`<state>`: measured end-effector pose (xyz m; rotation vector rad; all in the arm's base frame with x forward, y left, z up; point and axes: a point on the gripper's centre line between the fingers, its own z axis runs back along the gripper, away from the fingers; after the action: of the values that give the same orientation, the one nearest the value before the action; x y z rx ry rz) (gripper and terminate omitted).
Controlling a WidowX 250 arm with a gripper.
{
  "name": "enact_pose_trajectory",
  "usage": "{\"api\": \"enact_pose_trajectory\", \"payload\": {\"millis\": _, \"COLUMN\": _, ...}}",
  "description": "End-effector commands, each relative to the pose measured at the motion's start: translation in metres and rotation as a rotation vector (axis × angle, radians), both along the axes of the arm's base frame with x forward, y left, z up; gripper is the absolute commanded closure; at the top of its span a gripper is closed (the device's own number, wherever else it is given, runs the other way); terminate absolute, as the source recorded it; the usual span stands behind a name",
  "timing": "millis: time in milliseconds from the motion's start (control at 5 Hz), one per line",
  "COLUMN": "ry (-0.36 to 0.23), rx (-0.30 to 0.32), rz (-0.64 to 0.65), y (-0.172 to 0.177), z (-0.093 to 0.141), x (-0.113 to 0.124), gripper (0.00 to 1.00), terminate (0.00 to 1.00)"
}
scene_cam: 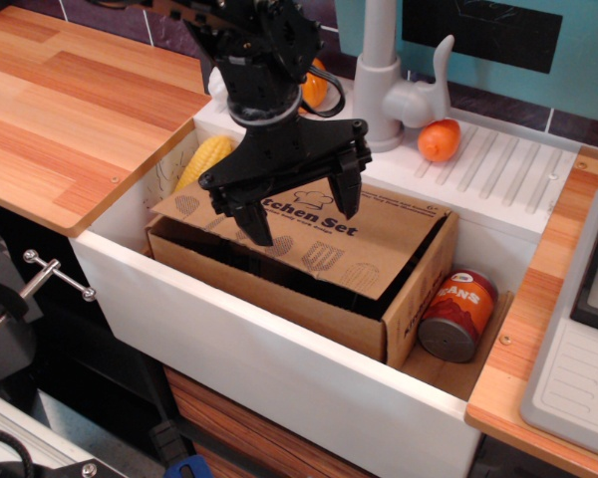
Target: Open brown1fbox flap
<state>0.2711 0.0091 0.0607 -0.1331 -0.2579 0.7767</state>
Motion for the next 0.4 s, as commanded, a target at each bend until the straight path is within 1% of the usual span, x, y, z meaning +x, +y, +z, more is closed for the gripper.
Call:
{"api": "enact_pose_trajectory", "payload": {"millis": 0, "ry": 0.000, "rx": 0.000, "rz": 0.000, "y": 0.000, "z": 0.000, "x": 0.000, "gripper": 0.00, "terminate": 0.00}}
{"api": "enact_pose_trajectory", "payload": {"millis": 200, "ry": -0.031, "rx": -0.021, "rz": 0.033, "y": 0.002, "z": -0.014, "x": -0.005, "gripper": 0.00, "terminate": 0.00}}
